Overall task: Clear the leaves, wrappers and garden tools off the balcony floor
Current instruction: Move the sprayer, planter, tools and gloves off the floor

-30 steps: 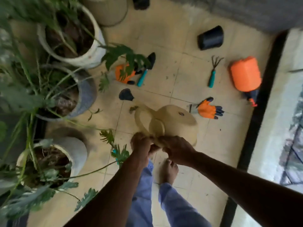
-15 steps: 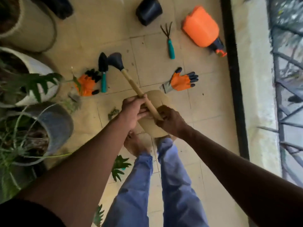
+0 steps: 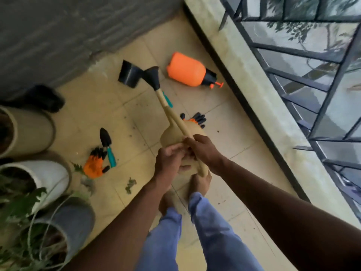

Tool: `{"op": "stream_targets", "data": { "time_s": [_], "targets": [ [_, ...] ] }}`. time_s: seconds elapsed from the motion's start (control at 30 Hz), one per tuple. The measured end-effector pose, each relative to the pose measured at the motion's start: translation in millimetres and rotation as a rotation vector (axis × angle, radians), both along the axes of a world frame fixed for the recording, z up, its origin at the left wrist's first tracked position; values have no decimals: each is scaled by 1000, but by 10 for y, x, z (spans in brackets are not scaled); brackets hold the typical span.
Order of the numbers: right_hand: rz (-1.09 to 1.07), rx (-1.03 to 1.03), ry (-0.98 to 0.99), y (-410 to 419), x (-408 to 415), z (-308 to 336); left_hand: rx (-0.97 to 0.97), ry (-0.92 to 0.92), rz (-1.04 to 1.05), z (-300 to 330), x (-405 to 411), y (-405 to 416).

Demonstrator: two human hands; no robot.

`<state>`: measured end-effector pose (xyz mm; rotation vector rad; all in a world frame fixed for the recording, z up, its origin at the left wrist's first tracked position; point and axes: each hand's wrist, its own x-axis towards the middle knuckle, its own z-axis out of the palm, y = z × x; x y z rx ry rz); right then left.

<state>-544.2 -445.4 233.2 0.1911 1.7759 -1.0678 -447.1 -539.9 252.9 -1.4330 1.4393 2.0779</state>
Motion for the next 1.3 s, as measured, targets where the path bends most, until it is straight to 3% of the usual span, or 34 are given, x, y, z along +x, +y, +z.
{"op": "stream_targets", "data": {
  "time_s": [0.37,0.57,0.7,0.83,0.93,1.0,1.07,1.13,1.2,1.23,1.3],
  "targets": [
    [-313,277,60,568,-378,-337,-266,-267,-432,-593,-897,-326],
    [-442,353,87,670,-490,-611,-598,-255,-949,-1277,-1649,-536],
    [-506,442,150,486,-457,-826,-782,-151,-1337,-1800,-2248,-806],
    [-616,510,216,301,-426,-1021,-1039,-139,-1472,-2290,-2802,-1000],
    [-741,535,235,188,-419,-1170,-1002,-364,-1517,-2560,-1666,-677],
    [-787,521,231,133,-423,-1256,-876,-302,-1472,-2653,-936,-528],
    [-823,503,235,116,-425,-1332,-737,-364,-1471,-2795,-1130,-483],
    [-847,489,236,110,-440,-1373,-728,-498,-1572,-2788,-1313,-435],
    [-860,484,229,105,-465,-1378,-815,-379,-1626,-2697,-1182,-438],
    [-863,486,225,102,-475,-1371,-804,-316,-1747,-2695,-1150,-512],
    [-867,490,224,99,-492,-1347,-801,-300,-1904,-2794,-1685,-726]
  ]
}}
